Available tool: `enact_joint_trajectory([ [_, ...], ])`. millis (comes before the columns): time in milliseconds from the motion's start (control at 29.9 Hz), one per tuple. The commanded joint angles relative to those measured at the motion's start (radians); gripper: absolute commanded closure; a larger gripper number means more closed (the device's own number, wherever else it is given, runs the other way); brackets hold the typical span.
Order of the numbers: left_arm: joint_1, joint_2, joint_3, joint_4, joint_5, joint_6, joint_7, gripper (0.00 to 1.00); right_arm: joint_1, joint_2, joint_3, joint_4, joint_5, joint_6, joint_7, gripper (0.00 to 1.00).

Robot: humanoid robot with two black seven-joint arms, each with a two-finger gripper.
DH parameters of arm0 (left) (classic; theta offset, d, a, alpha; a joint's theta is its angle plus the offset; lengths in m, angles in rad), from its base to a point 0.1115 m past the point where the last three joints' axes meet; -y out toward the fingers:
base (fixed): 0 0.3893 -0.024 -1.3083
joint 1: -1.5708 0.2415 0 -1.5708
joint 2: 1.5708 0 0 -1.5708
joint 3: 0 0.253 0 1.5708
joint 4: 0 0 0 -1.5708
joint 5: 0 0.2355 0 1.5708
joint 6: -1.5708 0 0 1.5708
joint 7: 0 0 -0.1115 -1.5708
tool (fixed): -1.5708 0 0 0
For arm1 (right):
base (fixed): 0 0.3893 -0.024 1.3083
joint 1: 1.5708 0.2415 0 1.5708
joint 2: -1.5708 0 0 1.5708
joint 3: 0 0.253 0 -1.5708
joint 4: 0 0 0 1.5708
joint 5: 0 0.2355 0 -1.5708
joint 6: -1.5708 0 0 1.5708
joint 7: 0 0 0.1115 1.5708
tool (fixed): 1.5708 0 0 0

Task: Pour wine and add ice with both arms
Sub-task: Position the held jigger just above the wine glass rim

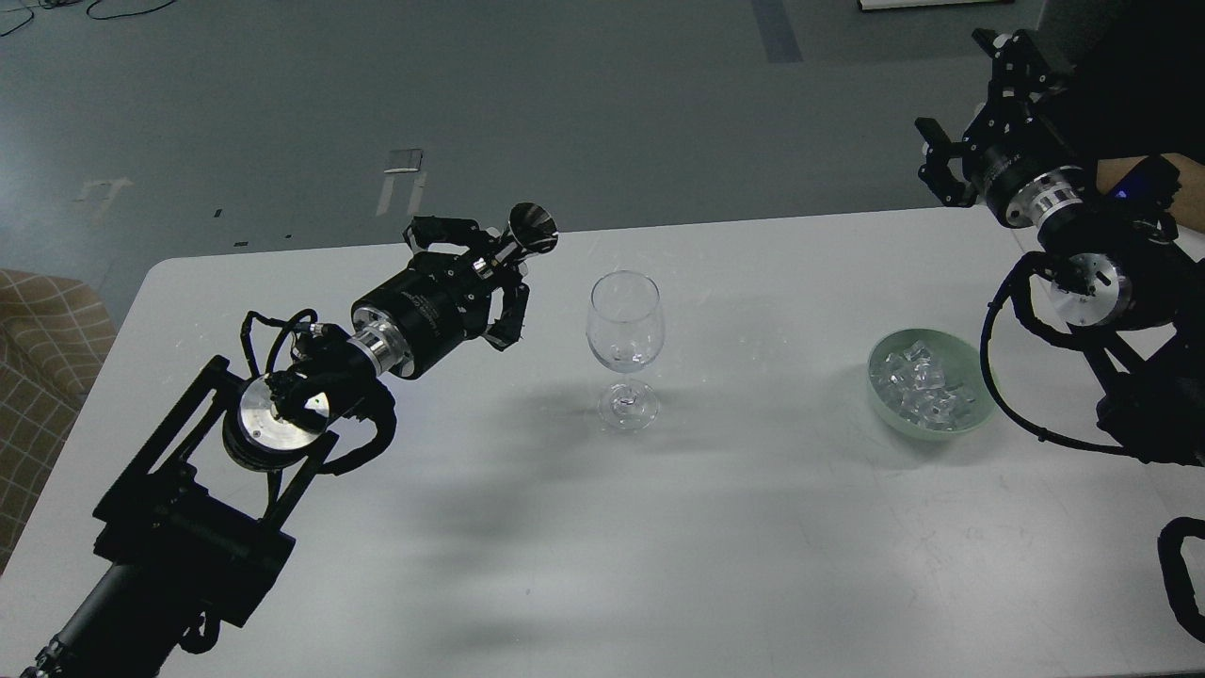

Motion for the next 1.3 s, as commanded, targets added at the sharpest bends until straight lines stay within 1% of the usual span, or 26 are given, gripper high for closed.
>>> enact_joint_trajectory([
  [0,-0.019,-0.003,0.018,0.0,0.033,0.02,0.002,1.0,-0.005,0.0,0.001,0.001,0.0,0.0,0.0,0.0],
  [201,-0.036,-0.001,0.044,0.0,0.099,0.034,0.002,1.0,-0.005,0.0,0.001,0.001,0.001,0.0,0.0,0.0],
  [301,-0.041,-0.003,0.052,0.0,0.128,0.038,0.011,1.0,-0.005,0.0,0.001,0.001,0.001,0.0,0.0,0.0],
  [501,-0.044,-0.004,0.055,0.0,0.131,0.058,0.022,1.0,-0.005,0.0,0.001,0.001,0.001,0.002,0.0,0.0],
  [602,-0.05,-0.006,0.055,0.0,0.133,0.061,0.022,1.0,-0.006,0.0,0.001,0.001,0.001,0.002,0.0,0.0],
  [769,-0.073,-0.006,0.057,0.0,0.133,0.09,0.022,1.0,-0.009,0.0,0.003,0.001,0.001,0.002,0.0,0.0],
  [836,-0.076,-0.006,0.061,0.0,0.133,0.09,0.022,1.0,-0.009,0.0,0.003,0.001,0.001,0.002,0.0,0.0],
  [969,-0.11,-0.016,0.123,0.0,0.139,0.093,0.022,1.0,-0.009,0.0,0.003,0.001,0.001,0.002,0.0,0.0],
  [1136,-0.11,-0.024,0.127,0.0,0.205,0.093,0.034,1.0,-0.009,0.0,0.005,0.003,0.001,0.002,0.0,0.0],
  [1270,-0.11,-0.032,0.127,0.002,0.208,0.093,0.034,1.0,-0.009,0.0,0.005,0.003,0.001,0.002,0.0,0.0],
])
